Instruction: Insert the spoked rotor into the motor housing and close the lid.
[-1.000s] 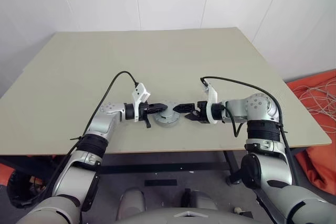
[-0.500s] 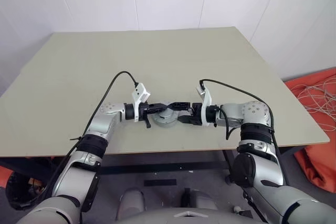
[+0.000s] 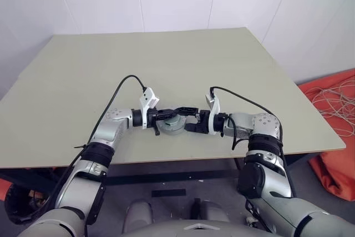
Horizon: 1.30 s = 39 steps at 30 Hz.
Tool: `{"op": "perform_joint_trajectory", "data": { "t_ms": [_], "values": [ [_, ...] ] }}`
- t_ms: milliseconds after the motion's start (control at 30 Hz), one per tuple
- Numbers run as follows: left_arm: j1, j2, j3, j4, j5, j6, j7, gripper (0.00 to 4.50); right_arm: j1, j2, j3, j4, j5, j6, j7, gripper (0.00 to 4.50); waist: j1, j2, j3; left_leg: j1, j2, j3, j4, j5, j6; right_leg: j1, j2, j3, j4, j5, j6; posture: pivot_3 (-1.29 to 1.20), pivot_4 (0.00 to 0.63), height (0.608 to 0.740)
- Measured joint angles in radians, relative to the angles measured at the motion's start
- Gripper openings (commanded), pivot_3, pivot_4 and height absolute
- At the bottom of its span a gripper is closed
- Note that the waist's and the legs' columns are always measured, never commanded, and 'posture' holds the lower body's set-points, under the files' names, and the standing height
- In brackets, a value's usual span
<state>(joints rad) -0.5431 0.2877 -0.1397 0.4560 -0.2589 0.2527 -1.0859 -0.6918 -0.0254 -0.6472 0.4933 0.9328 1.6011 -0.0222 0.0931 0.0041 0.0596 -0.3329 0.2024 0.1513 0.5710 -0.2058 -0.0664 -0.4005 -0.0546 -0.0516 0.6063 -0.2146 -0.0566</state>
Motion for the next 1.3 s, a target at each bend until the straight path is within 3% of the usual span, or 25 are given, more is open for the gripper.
{"op": "perform_joint_trajectory", "data": {
  "t_ms": [100, 467, 1033, 1300],
  "values": [
    [0.001, 0.0, 0.0, -0.002, -0.001, 0.0, 0.0, 0.0, 0.003, 0.0, 0.0, -0.001, 0.015, 0.0, -0.011, 4.47, 0.0, 0.0, 0.0, 0.0, 0.0, 0.0, 0.0, 0.0, 0.0, -0.001, 0.0, 0.0, 0.0, 0.0, 0.0, 0.0, 0.0, 0.74],
    [0.005, 0.0, 0.021, -0.018, -0.006, 0.0, 0.013, 0.0, -0.002, 0.0, -0.015, 0.002, 0.038, 0.004, -0.045, 1.22, 0.002, 0.001, 0.0, -0.001, 0.0, 0.0, -0.001, 0.0, 0.0, -0.001, 0.0, 0.0, 0.0, 0.0, 0.0, 0.0, 0.0, 0.74],
    [0.013, -0.017, 0.038, -0.033, -0.018, 0.01, 0.038, 0.0, -0.003, -0.007, -0.01, 0.004, 0.056, 0.004, -0.062, 1.15, 0.005, 0.001, 0.001, -0.003, -0.001, 0.0, -0.001, 0.0, 0.0, -0.002, 0.0, 0.0, 0.0, 0.001, -0.002, 0.0, 0.0, 0.74],
    [0.113, -0.025, 0.134, -0.328, -0.168, 0.176, 0.139, 0.0, -0.008, -0.001, -0.036, 0.004, 0.055, 0.004, -0.062, 1.15, 0.006, 0.001, 0.001, -0.011, -0.001, -0.001, 0.0, 0.0, 0.0, -0.007, -0.001, -0.002, 0.0, 0.004, -0.008, 0.0, 0.0, 0.74]
  ]
}}
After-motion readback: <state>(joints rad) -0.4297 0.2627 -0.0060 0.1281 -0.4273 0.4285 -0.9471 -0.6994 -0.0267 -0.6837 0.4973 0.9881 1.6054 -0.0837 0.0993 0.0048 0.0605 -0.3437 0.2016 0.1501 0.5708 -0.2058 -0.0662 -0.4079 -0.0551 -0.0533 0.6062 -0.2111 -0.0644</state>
